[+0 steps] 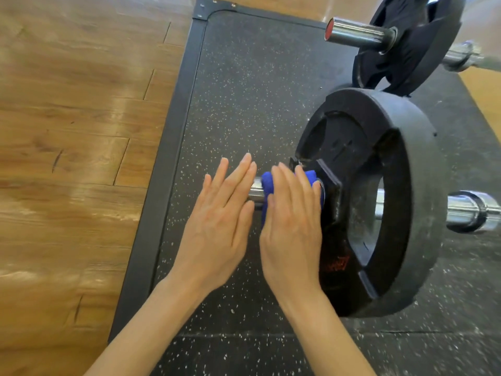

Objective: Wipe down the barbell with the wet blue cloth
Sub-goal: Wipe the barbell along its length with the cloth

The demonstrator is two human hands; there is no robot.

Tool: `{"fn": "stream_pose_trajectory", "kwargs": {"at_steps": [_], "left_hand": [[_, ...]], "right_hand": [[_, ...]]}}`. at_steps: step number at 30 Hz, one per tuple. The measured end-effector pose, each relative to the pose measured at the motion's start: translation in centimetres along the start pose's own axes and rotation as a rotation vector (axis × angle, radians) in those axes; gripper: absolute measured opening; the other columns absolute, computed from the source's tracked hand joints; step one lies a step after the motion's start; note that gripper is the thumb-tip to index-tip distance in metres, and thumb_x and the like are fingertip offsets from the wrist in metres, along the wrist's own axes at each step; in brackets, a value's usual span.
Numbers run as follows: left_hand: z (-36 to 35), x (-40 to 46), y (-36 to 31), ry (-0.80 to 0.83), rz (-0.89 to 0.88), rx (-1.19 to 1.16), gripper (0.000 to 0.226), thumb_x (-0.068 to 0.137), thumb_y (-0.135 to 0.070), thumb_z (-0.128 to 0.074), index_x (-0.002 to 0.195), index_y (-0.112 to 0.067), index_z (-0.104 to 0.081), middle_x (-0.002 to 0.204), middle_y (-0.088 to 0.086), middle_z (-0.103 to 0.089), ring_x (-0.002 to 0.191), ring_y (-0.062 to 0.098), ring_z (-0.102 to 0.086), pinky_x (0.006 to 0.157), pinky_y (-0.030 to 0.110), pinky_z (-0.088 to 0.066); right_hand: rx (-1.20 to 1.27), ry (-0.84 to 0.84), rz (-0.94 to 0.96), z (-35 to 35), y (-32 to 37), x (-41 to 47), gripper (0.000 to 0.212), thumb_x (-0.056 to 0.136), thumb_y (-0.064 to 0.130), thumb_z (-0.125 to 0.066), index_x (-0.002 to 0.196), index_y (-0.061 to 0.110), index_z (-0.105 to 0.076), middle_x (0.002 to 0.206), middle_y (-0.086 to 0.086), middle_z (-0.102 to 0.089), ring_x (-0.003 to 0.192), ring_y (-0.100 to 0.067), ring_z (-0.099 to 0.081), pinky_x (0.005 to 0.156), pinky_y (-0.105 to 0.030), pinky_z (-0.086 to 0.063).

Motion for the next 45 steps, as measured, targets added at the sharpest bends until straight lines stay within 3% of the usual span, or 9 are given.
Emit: {"fn": "stream_pose_trajectory", "kwargs": {"at_steps": [7,12,17,22,27,32,36,42,45], "left_hand": [[-0.5,-1.8,-0.6,-0.055,0.082,-0.013,0.053,0.109,-0.029,-0.021,0.161,-0.017,-0.025,0.169,-0.006,-0.018,0.157,0.011,-0.001,0.127,0.031,0.001],[-0.6,-4.0,-1.2,-0.058,0.081,-0.016,0.052,0.109,-0.026,-0.024,0.160,-0.019,-0.027,0.167,-0.007,-0.024,0.157,0.014,-0.005,0.127,0.034,-0.002],[-0.5,-5.9,-1.9,-0.036,0.090,-0.045,0.054,0.108,-0.025,-0.026,0.162,-0.020,-0.020,0.169,-0.010,-0.016,0.157,0.015,-0.002,0.127,0.034,-0.002],[-0.5,-7.9,-2.8,-0.024,0.105,-0.083,0.056,0.108,-0.026,-0.029,0.162,-0.021,-0.017,0.170,-0.010,-0.011,0.157,0.015,-0.001,0.127,0.034,-0.001],[-0.2,-9.8,-3.4,-0.004,0.089,-0.070,0.055,0.107,-0.025,-0.029,0.162,-0.020,-0.019,0.170,-0.010,-0.013,0.158,0.017,-0.002,0.127,0.036,-0.003],[-0.3,-11.8,-4.1,0.003,0.098,-0.062,0.058,0.106,-0.022,-0.031,0.162,-0.021,-0.017,0.170,-0.010,-0.012,0.158,0.018,-0.003,0.127,0.035,-0.002],[-0.4,-13.2,-4.6,0.002,0.089,-0.063,0.061,0.105,-0.023,-0.031,0.163,-0.023,-0.011,0.171,-0.010,-0.007,0.158,0.019,-0.002,0.126,0.032,0.000],[0.0,-15.3,-5.6,0.081,0.093,-0.072,0.061,0.107,-0.025,-0.028,0.163,-0.020,-0.006,0.171,-0.009,0.002,0.157,0.020,0.005,0.126,0.037,0.001],[0.8,-15.7,-5.5,0.151,0.063,-0.036,0.059,0.107,-0.028,-0.027,0.163,-0.020,-0.009,0.171,-0.008,0.000,0.157,0.019,0.006,0.127,0.036,0.002]], "right_hand": [[-0.014,0.028,-0.040,1.0,0.2,-3.2,0.047,0.105,0.013,-0.034,0.150,0.005,-0.042,0.156,-0.010,-0.042,0.152,-0.025,-0.025,0.127,-0.041,-0.008],[0.011,0.081,-0.166,1.2,0.2,0.0,0.049,0.101,0.030,-0.021,0.106,0.018,-0.069,0.106,0.004,-0.068,0.115,-0.019,-0.060,0.122,-0.042,-0.021],[-0.004,0.074,-0.078,2.7,0.9,-7.0,0.049,0.108,0.027,-0.027,0.152,0.010,-0.041,0.159,-0.005,-0.038,0.154,-0.021,-0.021,0.127,-0.042,-0.006],[-0.001,0.134,-0.142,2.7,0.8,-4.6,0.050,0.104,0.030,-0.024,0.137,0.012,-0.057,0.143,-0.003,-0.057,0.145,-0.022,-0.037,0.126,-0.041,-0.004],[-0.002,0.191,-0.073,4.5,1.0,-9.2,0.051,0.106,0.029,-0.026,0.152,0.011,-0.040,0.159,-0.001,-0.039,0.154,-0.017,-0.020,0.126,-0.039,-0.001],[-0.018,0.238,-0.130,4.7,1.2,-6.7,0.053,0.103,0.036,-0.020,0.128,0.014,-0.061,0.126,0.001,-0.063,0.130,-0.021,-0.051,0.125,-0.038,-0.009],[-0.048,0.213,-0.120,6.2,1.5,-10.7,0.051,0.104,0.035,-0.026,0.141,0.010,-0.051,0.147,-0.003,-0.051,0.147,-0.023,-0.034,0.126,-0.041,-0.007],[-0.089,0.289,-0.185,5.0,1.7,-7.8,0.061,0.101,0.038,-0.011,0.090,0.019,-0.068,0.093,0.002,-0.069,0.103,-0.022,-0.060,0.120,-0.044,-0.022],[0.004,0.179,-0.110,6.5,1.1,-11.9,0.046,0.107,0.027,-0.024,0.130,0.015,-0.062,0.134,0.002,-0.061,0.138,-0.020,-0.045,0.127,-0.041,-0.008]]}}
Point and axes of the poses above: each hand's wrist, its own x-axis towards the middle knuckle, its own z-axis out of the back of the hand, y = z × x, the point moved 4 cm from there along x, towards the middle knuckle
